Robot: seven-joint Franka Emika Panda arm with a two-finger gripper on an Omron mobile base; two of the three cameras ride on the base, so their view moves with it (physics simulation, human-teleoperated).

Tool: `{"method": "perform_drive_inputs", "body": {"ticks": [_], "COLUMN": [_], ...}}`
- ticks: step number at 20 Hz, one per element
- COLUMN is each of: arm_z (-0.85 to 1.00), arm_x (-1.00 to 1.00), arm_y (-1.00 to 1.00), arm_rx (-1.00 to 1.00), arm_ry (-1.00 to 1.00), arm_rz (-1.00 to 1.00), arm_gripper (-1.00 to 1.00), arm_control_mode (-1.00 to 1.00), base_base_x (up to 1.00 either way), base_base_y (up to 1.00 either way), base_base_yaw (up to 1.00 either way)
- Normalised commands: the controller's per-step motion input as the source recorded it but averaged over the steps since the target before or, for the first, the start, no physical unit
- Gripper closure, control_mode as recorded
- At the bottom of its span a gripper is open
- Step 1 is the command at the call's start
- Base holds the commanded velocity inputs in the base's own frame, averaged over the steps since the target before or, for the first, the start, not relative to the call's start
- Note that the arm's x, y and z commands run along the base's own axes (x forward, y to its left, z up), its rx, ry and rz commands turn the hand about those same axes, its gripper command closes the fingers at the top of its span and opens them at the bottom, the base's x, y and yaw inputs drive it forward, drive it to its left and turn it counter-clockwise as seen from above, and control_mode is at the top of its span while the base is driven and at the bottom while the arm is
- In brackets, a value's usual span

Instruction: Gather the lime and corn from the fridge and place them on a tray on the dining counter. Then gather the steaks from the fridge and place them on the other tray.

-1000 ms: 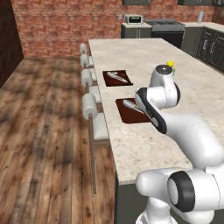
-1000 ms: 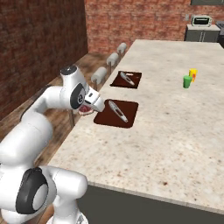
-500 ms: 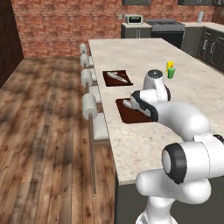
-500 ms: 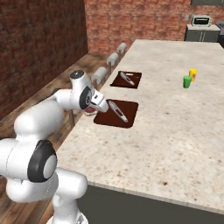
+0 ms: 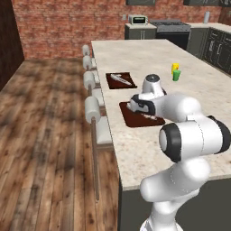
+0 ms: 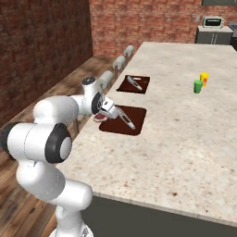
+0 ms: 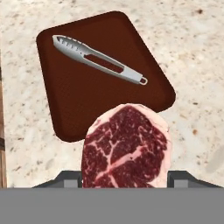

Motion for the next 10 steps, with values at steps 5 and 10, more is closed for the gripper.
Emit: {"method": "perform_drive_inputs", "body": {"ticks": [5, 10], "arm_z": [-0.36, -0.4], "arm_x": [0.43, 0.35], "arm_y": [0.0, 0.0], "arm_rx": [0.0, 0.0], "arm_ry": [0.04, 0.01], "arm_rz": [0.0, 0.0], "arm_gripper": [1.0, 1.0], "arm_control_mode": [-1.0, -1.0], "base_base_x": [0.0, 0.0], "base_base_y": [0.0, 0.0], "base_base_yaw": [0.0, 0.0]}}
